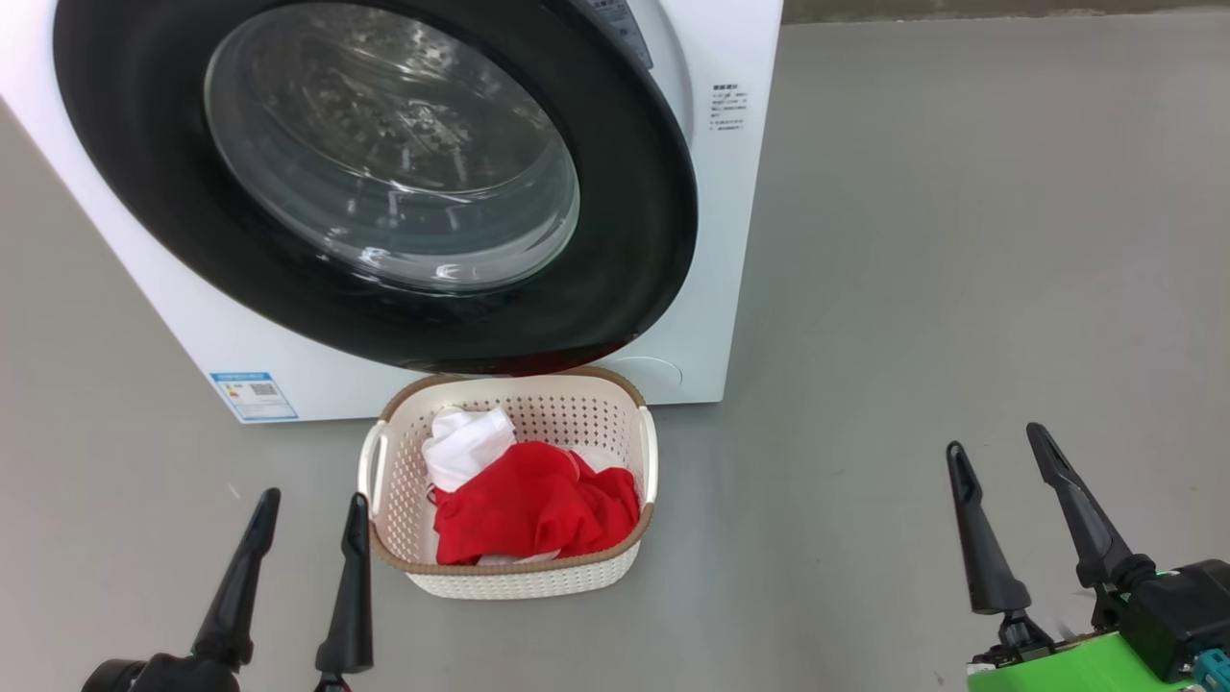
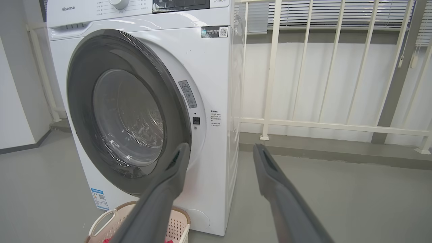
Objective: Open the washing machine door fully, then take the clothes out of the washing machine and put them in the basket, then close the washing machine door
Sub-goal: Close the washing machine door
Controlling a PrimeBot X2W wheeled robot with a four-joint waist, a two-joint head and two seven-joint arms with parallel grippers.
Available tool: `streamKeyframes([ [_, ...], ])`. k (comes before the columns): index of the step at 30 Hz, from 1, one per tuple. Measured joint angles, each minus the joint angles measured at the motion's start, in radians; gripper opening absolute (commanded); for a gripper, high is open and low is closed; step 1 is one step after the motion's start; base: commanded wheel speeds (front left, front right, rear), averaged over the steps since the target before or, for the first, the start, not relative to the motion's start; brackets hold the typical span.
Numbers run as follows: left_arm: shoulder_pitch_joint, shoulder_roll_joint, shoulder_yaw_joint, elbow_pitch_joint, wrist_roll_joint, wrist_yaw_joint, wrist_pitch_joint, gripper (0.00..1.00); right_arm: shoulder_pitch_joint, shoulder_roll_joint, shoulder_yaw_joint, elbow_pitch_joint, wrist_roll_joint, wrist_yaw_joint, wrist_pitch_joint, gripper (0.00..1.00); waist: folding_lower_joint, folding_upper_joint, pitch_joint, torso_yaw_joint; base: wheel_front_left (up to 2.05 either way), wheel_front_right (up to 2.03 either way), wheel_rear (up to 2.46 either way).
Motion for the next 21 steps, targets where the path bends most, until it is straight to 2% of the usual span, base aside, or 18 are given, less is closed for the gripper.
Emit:
streamKeyframes([
  [1,0.0,-0.002,0.0,0.0,0.0,0.0,0.0,1.0,0.0,0.0,-0.002,0.002,0.0,0.0,0.0,0.33,0.0,0.0,-0.001,0.002,0.0,0.0,0.0],
  [2,0.0,-0.004,-0.001,0.0,0.0,0.0,0.0,1.0,0.0,0.0,-0.003,0.005,0.0,0.0,0.0,0.0,0.0,0.0,-0.001,0.006,0.0,0.0,0.0],
  [7,0.0,-0.006,-0.011,-0.002,0.0,-0.005,0.0,1.0,0.0,0.0,0.002,0.03,0.002,0.0,0.0,0.0,0.0,0.0,-0.001,0.029,0.0,0.0,0.0],
  [11,0.0,-0.007,-0.02,-0.013,0.006,-0.009,0.0,1.0,-0.017,0.0,0.049,0.063,0.002,0.0,0.0,0.0,0.0,0.0,0.008,0.048,0.0,0.0,0.0],
  [21,-0.004,-0.01,-0.038,-0.041,-0.029,-0.01,0.0,1.0,-0.205,-0.006,0.144,0.177,-0.005,0.0,0.0,0.0,0.0,0.0,0.039,0.089,0.0,0.0,0.0],
])
